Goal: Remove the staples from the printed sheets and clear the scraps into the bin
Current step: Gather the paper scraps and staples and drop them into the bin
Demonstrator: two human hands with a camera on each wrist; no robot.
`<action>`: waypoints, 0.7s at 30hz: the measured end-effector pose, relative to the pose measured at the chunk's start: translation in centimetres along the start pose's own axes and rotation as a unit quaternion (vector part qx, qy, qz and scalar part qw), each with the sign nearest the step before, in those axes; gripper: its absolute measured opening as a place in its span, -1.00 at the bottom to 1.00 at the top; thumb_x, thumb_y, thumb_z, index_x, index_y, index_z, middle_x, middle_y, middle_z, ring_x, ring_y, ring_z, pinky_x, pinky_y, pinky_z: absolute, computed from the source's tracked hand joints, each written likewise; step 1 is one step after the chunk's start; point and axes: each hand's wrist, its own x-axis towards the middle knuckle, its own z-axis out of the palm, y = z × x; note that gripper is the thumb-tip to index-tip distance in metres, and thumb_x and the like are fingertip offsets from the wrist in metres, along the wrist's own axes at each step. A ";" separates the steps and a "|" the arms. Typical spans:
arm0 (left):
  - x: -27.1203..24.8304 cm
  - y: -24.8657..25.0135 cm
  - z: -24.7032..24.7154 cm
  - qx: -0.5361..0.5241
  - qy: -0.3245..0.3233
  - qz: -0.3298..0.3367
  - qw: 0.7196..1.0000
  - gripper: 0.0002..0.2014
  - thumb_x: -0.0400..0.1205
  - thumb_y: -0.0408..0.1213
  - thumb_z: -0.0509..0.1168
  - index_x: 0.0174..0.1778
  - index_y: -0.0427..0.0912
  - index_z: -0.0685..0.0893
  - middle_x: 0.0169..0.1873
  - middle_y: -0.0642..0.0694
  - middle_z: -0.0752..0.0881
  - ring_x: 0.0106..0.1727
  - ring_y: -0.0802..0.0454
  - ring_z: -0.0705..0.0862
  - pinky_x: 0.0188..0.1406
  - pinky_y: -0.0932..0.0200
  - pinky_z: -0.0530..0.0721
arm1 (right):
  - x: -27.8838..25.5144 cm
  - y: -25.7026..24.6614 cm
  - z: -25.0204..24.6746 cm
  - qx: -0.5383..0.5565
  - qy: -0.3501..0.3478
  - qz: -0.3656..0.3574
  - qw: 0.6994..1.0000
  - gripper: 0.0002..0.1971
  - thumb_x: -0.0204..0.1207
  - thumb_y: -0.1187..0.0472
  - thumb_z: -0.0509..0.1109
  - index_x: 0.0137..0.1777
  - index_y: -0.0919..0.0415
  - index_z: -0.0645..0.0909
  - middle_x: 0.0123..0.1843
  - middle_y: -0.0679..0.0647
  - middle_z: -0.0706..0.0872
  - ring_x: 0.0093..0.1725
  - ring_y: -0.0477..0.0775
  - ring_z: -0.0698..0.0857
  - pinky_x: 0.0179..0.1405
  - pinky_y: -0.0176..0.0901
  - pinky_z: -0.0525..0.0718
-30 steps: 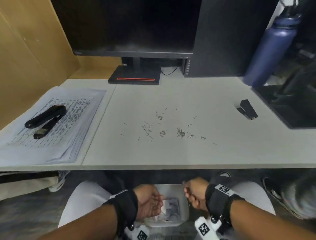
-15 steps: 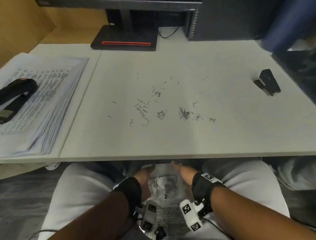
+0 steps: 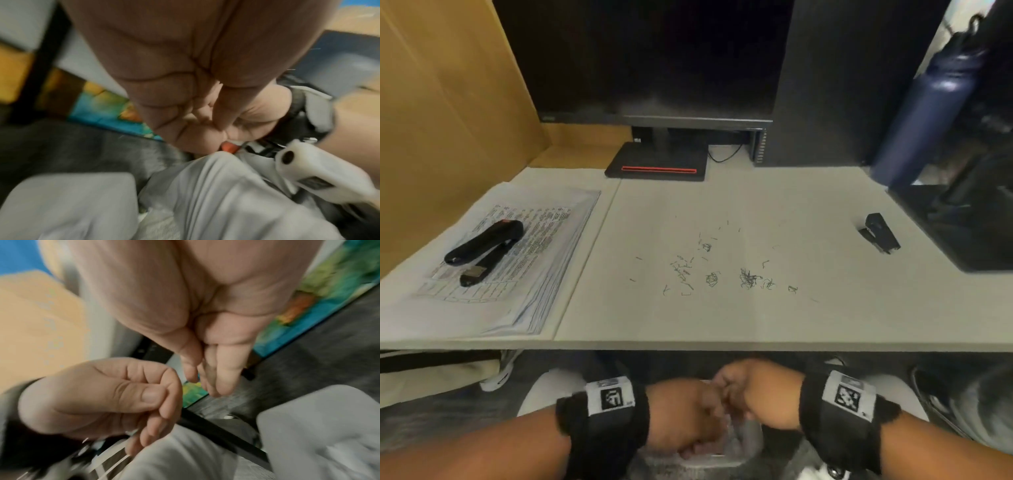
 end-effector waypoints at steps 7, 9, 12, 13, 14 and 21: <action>-10.1 1.8 -6.8 0.085 0.336 0.161 0.924 -0.60 0.75 -0.15 0.28 0.51 0.26 0.51 0.20 0.32 0.64 0.25 0.37 0.61 0.31 0.36 0.58 | -11.0 -4.1 -5.0 -0.053 0.193 -0.144 0.969 -0.81 0.70 0.12 0.29 0.11 -0.20 0.68 0.02 -0.24 0.79 0.05 -0.27 0.73 0.14 -0.29 0.67; -10.1 0.1 -9.0 0.141 0.384 0.067 0.910 -0.43 0.78 0.02 0.18 0.72 0.11 0.23 0.62 0.16 0.40 0.57 0.29 0.40 0.63 0.26 0.31 | -11.6 -2.5 -6.9 -0.149 0.303 -0.120 0.933 -0.73 0.71 -0.01 0.23 0.36 -0.25 0.55 0.30 -0.39 0.62 0.34 -0.31 0.58 0.43 -0.33 0.48; -8.6 -1.7 -10.3 0.184 0.330 -0.109 0.919 -0.04 0.64 0.43 -0.08 0.77 -0.23 -0.01 0.78 -0.19 0.06 0.78 -0.12 0.04 0.72 0.02 0.05 | -10.4 0.1 -8.2 -0.275 0.309 0.029 0.910 -0.18 0.63 -0.38 -0.02 0.75 0.09 0.00 0.77 -0.05 0.07 0.76 0.02 -0.02 0.69 -0.11 -0.02; -7.8 -1.8 -9.9 0.218 0.320 -0.125 0.913 0.09 0.53 0.54 -0.21 0.76 -0.29 -0.04 0.77 -0.29 0.00 0.78 -0.22 -0.02 0.75 -0.09 0.03 | -9.8 0.6 -8.1 -0.302 0.305 0.061 0.901 -0.02 0.52 -0.52 -0.15 0.76 0.16 -0.10 0.79 0.05 -0.07 0.77 0.07 -0.13 0.71 0.05 -0.10; -7.0 -1.7 -9.2 0.257 0.312 -0.128 0.906 0.13 0.50 0.56 -0.32 0.77 -0.30 -0.10 0.77 -0.33 -0.10 0.79 -0.26 -0.12 0.76 -0.16 -0.02 | -9.2 0.8 -7.8 -0.321 0.308 0.073 0.893 0.11 0.40 -0.62 -0.27 0.75 0.20 -0.14 0.80 0.12 -0.13 0.77 0.11 -0.17 0.72 0.18 -0.12; -5.2 3.0 -6.7 0.311 0.219 -0.040 0.924 0.16 0.38 0.58 -0.38 0.75 -0.18 -0.41 0.72 -0.06 -0.44 0.76 -0.01 -0.38 0.78 0.01 -0.21 | -8.0 -2.5 -6.9 -0.276 0.205 -0.012 0.939 0.21 0.29 -0.69 -0.25 0.76 0.16 -0.27 0.77 0.10 -0.36 0.73 0.06 -0.36 0.72 0.14 -0.25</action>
